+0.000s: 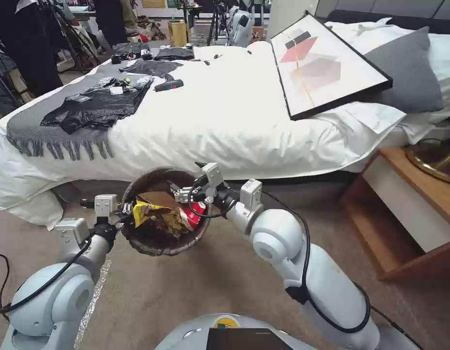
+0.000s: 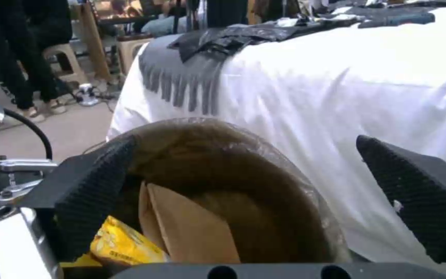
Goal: Pick up the trash bin, then pick up the garbage from the floor and place it into the trash bin.
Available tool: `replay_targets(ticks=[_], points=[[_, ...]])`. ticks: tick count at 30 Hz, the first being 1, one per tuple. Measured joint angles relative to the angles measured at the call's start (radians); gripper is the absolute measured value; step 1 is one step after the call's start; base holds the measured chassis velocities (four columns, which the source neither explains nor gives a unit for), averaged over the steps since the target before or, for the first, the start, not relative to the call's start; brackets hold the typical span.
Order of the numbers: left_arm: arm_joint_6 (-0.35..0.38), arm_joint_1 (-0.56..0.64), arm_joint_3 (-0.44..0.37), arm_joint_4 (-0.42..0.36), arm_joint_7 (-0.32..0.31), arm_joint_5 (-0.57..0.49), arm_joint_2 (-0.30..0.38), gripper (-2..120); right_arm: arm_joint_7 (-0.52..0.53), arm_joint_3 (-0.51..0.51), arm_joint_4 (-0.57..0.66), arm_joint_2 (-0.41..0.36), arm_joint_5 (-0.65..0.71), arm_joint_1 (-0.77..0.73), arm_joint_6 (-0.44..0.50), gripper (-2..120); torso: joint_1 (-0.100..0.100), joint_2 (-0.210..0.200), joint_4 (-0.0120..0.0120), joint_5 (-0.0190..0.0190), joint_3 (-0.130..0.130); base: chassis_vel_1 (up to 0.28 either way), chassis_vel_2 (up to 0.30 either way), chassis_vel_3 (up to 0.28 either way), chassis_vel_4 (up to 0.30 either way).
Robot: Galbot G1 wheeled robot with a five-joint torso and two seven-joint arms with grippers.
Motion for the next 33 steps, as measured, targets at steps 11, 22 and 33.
replay_targets(ticks=[11, 22, 33], points=[[0.000, 0.001, -0.008, 0.000, -0.003, -0.006, 0.005, 2, 0.019, 0.068, 0.044, -0.051, 0.035, -0.036, 0.003, 100, 0.000, 0.000, 0.0000, 0.0000, 0.000, 0.000, 0.000, 0.000, 0.000], [0.000, 0.001, -0.008, -0.003, -0.025, -0.009, 0.003, 2, 0.109, 0.187, 0.086, -0.084, 0.053, -0.170, 0.085, 100, 0.000, 0.000, 0.0001, 0.0000, 0.000, 0.000, 0.000, 0.000, 0.000], [0.000, 0.017, -0.019, -0.013, -0.047, -0.021, 0.017, 2, 0.024, 0.393, 0.089, -0.048, -0.113, -0.421, 0.304, 100, 0.000, 0.000, 0.0000, -0.0001, 0.000, 0.000, 0.000, 0.000, 0.000]])
